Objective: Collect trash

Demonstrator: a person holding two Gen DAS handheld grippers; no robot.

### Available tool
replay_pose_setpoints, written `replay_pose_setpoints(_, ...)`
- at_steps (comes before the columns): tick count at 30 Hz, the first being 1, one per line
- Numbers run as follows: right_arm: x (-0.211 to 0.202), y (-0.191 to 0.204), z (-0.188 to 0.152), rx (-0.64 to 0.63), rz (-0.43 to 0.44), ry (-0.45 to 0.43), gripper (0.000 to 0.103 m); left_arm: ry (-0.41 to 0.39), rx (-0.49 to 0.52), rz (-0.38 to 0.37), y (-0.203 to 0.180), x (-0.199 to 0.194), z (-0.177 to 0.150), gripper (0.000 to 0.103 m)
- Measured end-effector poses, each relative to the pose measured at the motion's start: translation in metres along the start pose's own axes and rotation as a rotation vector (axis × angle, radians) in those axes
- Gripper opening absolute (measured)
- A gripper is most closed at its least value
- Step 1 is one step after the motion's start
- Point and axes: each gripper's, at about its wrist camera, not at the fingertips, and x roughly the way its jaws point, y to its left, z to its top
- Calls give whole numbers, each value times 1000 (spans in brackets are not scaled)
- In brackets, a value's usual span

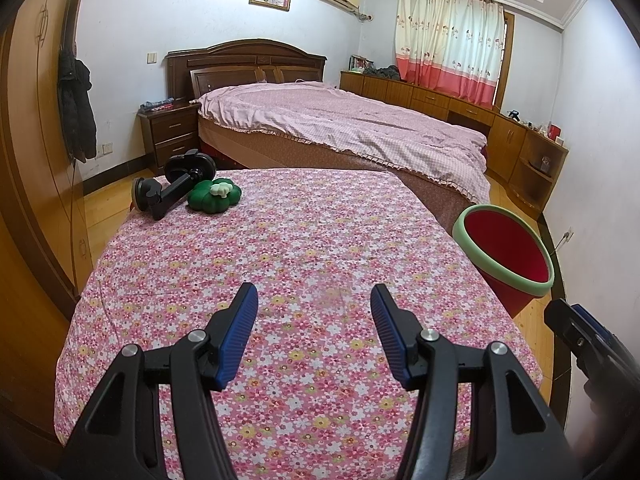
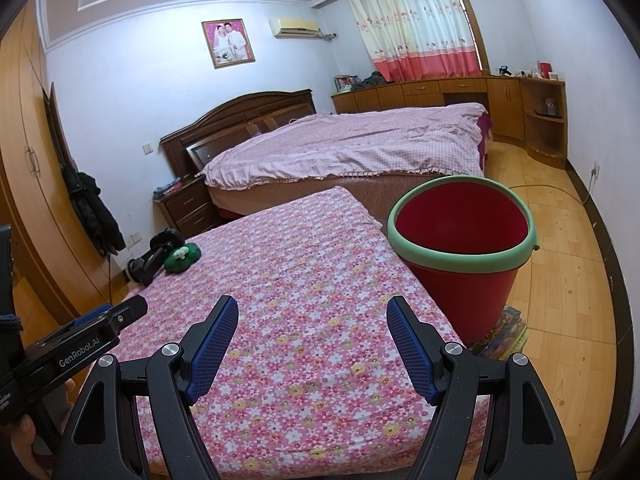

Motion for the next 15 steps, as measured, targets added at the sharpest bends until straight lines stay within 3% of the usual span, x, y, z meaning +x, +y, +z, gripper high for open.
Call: replay_pose_setpoints(15, 1, 1, -1, -1, -1, 2, 78, 4, -4, 7, -2, 0, 1, 59)
